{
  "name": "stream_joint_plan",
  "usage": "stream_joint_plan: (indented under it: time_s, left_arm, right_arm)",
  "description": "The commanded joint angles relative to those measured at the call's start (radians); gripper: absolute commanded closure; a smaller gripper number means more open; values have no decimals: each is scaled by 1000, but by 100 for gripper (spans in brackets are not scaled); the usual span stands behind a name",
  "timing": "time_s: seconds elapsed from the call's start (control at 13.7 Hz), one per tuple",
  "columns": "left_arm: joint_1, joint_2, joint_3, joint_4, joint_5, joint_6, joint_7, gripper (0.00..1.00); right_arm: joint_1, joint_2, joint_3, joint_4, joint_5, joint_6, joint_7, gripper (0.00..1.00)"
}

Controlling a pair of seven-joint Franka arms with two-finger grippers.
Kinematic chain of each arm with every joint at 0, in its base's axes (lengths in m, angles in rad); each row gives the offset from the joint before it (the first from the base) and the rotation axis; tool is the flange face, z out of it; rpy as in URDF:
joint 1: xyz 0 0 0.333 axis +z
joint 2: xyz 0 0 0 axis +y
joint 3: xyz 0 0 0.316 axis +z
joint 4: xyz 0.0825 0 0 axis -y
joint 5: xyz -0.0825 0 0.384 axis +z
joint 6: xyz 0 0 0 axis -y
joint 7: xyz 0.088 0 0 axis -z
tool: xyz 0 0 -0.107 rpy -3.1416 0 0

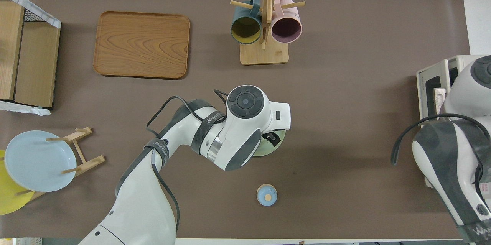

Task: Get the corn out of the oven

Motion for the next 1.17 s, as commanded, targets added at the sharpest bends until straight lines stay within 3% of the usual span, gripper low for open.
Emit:
stream_joint_plan:
  time_s: [0.0, 0.22, 0.29, 0.59, 0.81, 0.88, 0.95, 1.03, 1.1]
  left_arm:
    - [-19, -20, 14, -45, 15, 41, -38, 0]
    - [-26, -21, 13, -53, 15, 58, -44, 0]
    - [-26, -21, 13, -53, 15, 59, -51, 15]
    - [-20, -21, 13, -53, 14, 59, -84, 100]
    - [-9, -21, 11, -38, 11, 44, -111, 100]
    - [-3, -26, 13, -30, 5, 38, -111, 100]
    - [21, -49, 13, -22, 0, 5, -111, 100]
    - [56, -85, 13, -9, -12, -49, -110, 100]
    - [96, -128, 13, -5, -15, -101, -107, 100]
  right_arm:
    - [-10, -33, 10, 9, -22, -9, -63, 100]
    - [-9, -57, 13, 16, -21, -34, -69, 100]
    - [-9, -57, 13, 19, -16, -34, -76, 100]
    - [-7, -38, 13, 149, 115, -110, -77, 100]
    - [-6, -27, 15, 249, 243, -164, -79, 79]
    - [-7, -24, 13, 263, 287, -163, -79, 68]
    - [-15, -17, 12, 266, 330, -154, -77, 52]
    - [-23, -15, 10, 268, 358, -152, -79, 21]
    - [-26, -14, 10, 271, 378, -157, -77, 0]
